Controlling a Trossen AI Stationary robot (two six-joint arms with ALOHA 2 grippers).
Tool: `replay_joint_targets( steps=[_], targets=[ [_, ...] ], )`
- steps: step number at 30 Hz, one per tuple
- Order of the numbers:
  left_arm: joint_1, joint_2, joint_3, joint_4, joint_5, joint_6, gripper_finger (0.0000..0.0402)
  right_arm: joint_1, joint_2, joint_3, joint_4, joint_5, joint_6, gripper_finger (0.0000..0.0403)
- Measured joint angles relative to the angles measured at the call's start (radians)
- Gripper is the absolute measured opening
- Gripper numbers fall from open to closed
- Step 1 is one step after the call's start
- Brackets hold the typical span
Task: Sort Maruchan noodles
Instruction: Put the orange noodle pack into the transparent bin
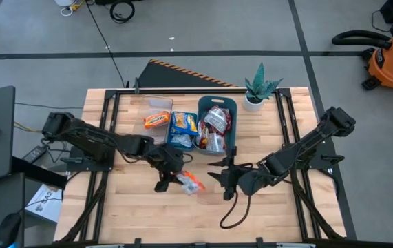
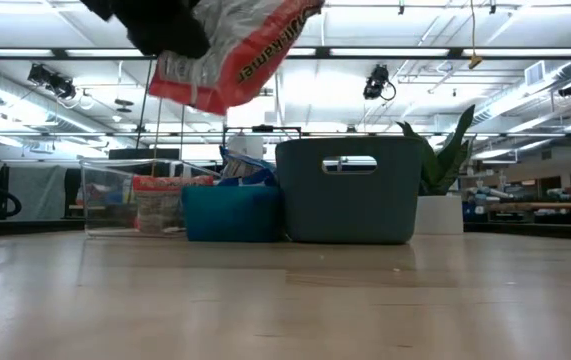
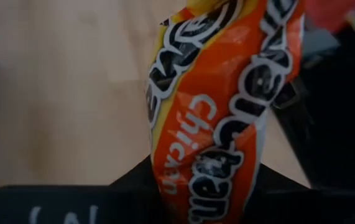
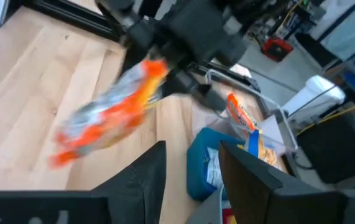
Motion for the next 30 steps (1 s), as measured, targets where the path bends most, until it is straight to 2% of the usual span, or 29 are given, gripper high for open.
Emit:
replay_joint_targets(
  steps=[4, 6, 9, 11, 13, 16, 18, 24, 27, 30],
  targets=[
    [0.011, -0.123, 0.000, -0.139, -0.145, 0.023, 0.0106, 0.022, -0.027, 0.000, -0.058, 0.000, 0.078, 0.0154],
    [0.016, -0.187, 0.000, -0.239, -0.299, 0.047, 0.0106, 0.032, -0.030, 0.000, -0.085, -0.001, 0.097, 0.0154],
    [0.025, -0.260, 0.001, -0.385, -0.618, 0.061, 0.0107, 0.042, -0.030, 0.000, -0.084, -0.003, 0.102, 0.0154],
    [0.034, -0.284, 0.001, -0.422, -0.809, 0.060, 0.0107, 0.045, -0.031, -0.001, -0.083, -0.005, 0.108, 0.0154],
    [0.056, -0.292, 0.000, -0.468, -0.940, 0.052, 0.0107, 0.046, -0.031, -0.002, -0.078, -0.007, 0.121, 0.0153],
    [0.106, -0.287, -0.003, -0.497, -1.068, 0.028, 0.0107, 0.045, -0.031, -0.012, -0.079, -0.005, 0.145, 0.0153],
    [0.160, -0.276, -0.025, -0.487, -1.106, 0.042, 0.0107, 0.044, -0.031, -0.025, -0.076, -0.007, 0.162, 0.0154],
    [0.353, -0.271, -0.133, -0.475, -1.106, 0.165, 0.0107, 0.044, -0.030, -0.048, -0.078, -0.006, 0.173, 0.0154],
    [0.437, -0.271, -0.170, -0.435, -1.069, 0.242, 0.0107, 0.044, -0.030, -0.051, -0.076, -0.007, 0.174, 0.0154],
    [0.491, -0.270, -0.222, -0.296, -0.987, 0.364, 0.0107, 0.044, -0.030, -0.051, -0.069, -0.007, 0.173, 0.0154]
  ],
)
